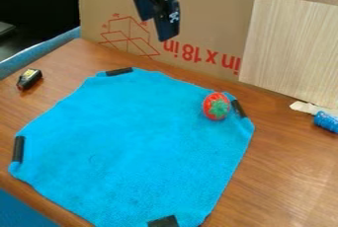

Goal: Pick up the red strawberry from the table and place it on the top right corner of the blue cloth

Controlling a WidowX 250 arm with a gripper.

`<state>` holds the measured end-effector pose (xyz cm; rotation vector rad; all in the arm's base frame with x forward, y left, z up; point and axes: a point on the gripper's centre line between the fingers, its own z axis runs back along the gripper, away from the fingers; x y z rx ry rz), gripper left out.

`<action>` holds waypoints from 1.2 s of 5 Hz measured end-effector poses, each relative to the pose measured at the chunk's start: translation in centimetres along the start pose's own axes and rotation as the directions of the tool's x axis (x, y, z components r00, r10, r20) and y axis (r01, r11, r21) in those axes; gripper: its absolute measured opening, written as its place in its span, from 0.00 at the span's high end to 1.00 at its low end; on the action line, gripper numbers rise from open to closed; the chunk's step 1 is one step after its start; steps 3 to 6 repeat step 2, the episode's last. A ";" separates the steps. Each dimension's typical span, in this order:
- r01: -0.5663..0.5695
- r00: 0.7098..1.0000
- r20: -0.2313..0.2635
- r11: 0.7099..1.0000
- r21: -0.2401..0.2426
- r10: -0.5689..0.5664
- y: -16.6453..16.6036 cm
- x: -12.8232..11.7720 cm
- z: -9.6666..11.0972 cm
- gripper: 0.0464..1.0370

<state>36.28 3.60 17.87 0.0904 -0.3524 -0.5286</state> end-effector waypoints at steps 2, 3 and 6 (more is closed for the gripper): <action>-0.001 1.000 0.001 1.000 0.001 0.001 0.0 0.0 0.1 0.04; -0.001 1.000 0.001 1.000 0.001 0.001 0.0 0.0 0.1 0.04; -0.001 1.000 0.001 1.000 0.001 0.001 0.0 0.0 0.1 0.04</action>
